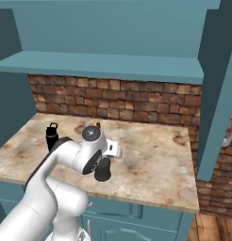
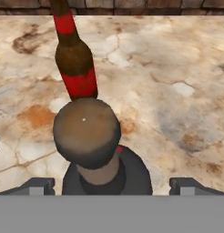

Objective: Sort all alcoholic drinks to one cabinet, and non-alcoholic drinks to the other.

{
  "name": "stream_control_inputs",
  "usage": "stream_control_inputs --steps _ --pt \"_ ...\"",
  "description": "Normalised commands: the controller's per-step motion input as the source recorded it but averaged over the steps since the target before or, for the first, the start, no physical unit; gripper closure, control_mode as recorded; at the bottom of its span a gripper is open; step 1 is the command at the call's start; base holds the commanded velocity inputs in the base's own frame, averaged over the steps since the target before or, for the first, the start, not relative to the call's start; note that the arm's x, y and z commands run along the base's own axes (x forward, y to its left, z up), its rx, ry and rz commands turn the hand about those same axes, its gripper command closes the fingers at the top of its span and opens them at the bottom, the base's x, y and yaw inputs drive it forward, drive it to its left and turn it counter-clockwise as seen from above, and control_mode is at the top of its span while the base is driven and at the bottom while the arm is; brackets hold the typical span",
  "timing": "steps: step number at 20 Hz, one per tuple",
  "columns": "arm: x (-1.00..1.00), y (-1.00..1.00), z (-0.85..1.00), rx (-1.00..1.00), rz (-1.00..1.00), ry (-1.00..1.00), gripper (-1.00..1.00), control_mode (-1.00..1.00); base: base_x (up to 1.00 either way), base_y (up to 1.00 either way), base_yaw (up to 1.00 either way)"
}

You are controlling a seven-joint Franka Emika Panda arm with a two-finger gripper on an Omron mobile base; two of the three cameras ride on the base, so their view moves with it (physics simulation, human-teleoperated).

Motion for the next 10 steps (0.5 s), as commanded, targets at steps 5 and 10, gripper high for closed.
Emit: stream_control_inputs --steps 5,10 --pt "0.23 0.00 -0.04 0.00 0.00 0.00 -1.00 -1.00 0.00 0.00 0.00" --pt "0.16 0.00 -0.16 0.00 0.00 0.00 -1.00 -1.00 0.00 0.00 0.00"
